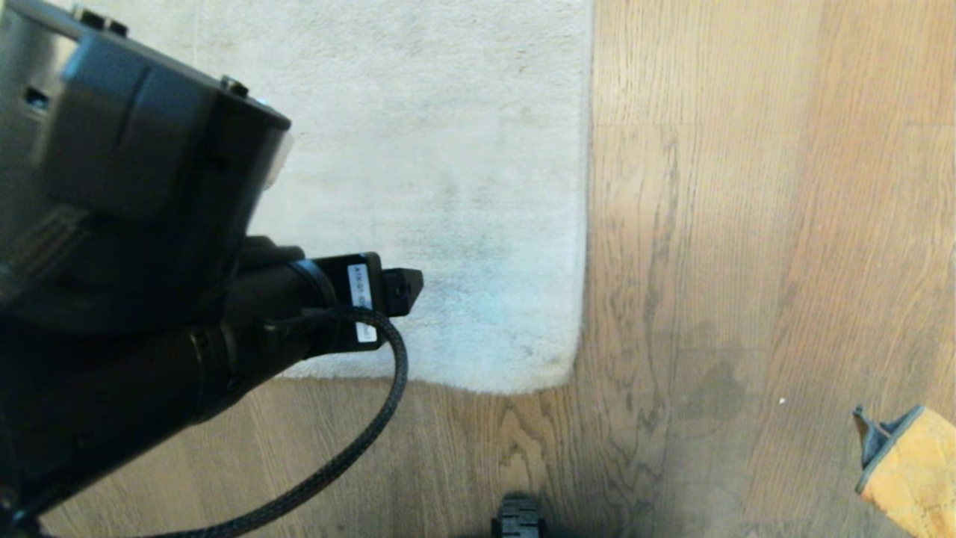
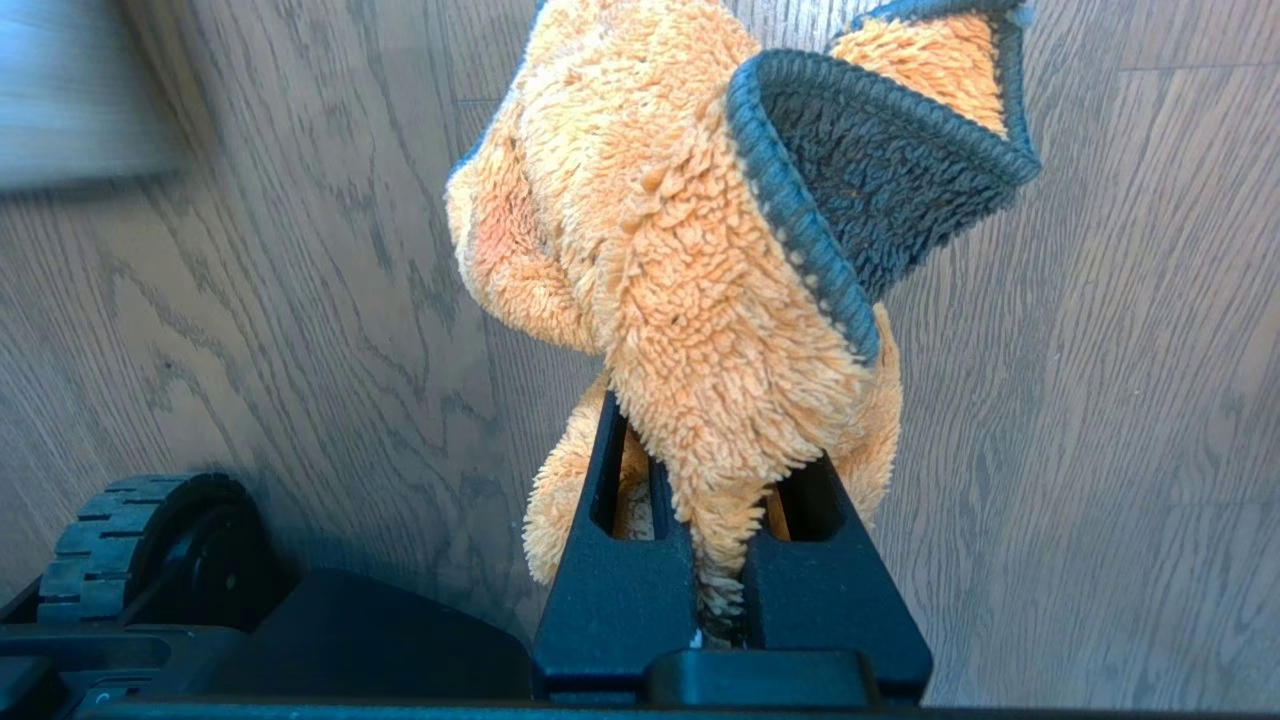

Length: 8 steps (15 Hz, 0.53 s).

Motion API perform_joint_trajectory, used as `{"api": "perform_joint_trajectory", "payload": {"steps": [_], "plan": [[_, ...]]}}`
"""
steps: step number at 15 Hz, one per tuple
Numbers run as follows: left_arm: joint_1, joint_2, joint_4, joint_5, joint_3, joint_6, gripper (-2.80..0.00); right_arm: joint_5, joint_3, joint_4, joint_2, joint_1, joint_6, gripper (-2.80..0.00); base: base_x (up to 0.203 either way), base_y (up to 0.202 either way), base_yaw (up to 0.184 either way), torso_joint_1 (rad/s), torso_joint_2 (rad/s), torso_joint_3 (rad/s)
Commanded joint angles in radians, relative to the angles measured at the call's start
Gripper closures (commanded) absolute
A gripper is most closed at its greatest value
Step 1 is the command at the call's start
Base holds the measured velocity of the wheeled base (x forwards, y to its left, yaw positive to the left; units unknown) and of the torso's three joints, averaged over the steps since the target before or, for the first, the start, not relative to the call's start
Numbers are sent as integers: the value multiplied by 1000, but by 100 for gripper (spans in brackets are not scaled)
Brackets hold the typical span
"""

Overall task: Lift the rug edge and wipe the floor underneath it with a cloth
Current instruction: Lay down the carpet

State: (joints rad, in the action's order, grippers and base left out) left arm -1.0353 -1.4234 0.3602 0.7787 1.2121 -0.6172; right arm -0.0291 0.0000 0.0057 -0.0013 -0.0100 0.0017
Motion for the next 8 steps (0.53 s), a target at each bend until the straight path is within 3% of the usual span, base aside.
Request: {"api": "perform_joint_trajectory", "payload": {"steps": [1,4,8], "plan": [[3,12,2,5,-5,-8,-280,0,0,0,1,1,0,0,0,0,0,0,0,0],[7,12,3,11,-77,-15,-280,0,0,0,1,0,0,0,0,0,0,0,0,0],[-7,-14,2,5,-88,-14,-280,0,0,0,1,0,0,0,0,0,0,0,0,0]]}}
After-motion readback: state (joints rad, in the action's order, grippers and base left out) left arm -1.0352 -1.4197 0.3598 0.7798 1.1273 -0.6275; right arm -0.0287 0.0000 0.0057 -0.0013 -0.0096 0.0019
